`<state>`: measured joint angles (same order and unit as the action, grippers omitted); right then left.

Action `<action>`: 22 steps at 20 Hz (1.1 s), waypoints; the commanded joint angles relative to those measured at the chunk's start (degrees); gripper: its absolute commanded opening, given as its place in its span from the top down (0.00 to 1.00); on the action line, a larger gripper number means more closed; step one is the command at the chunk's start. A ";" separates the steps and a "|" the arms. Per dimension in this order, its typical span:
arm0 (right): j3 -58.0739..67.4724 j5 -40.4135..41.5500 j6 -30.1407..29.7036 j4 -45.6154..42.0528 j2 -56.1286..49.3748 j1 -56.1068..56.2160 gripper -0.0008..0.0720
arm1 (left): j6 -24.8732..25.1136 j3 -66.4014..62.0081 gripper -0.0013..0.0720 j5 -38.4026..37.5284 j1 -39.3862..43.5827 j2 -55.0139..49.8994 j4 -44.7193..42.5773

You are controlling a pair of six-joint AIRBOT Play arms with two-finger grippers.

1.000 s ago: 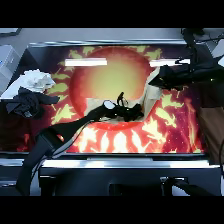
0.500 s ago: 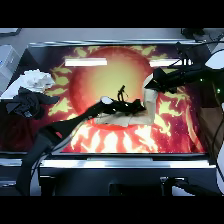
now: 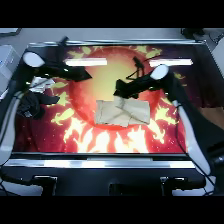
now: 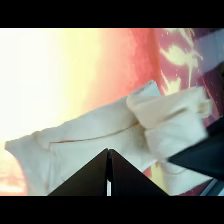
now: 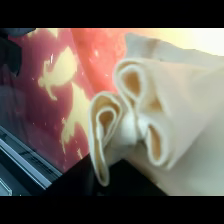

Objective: Fold the clothes and pants, and hang the long-sleeved shirts on hangers.

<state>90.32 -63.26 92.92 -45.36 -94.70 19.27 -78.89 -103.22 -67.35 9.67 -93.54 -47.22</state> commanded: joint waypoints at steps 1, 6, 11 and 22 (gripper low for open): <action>0.02 12.02 0.94 4.35 -9.38 8.76 0.93 | -0.17 -0.04 0.96 -1.42 -3.98 10.40 -2.80; 0.52 13.09 0.35 10.43 -13.68 9.66 0.04 | -0.15 -0.04 0.96 -1.97 -1.88 15.15 -2.82; 1.55 -2.62 -3.58 0.76 -3.74 -11.93 0.03 | -0.13 -0.04 0.96 -2.12 -1.86 15.15 -3.50; -17.18 -12.68 -18.58 3.63 -9.18 -30.34 0.17 | -2.19 -0.04 0.96 -2.16 0.39 15.17 -3.61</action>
<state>76.58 -77.34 82.81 -50.63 -100.53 -11.03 -79.77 -103.24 -69.49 9.37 -78.43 -50.76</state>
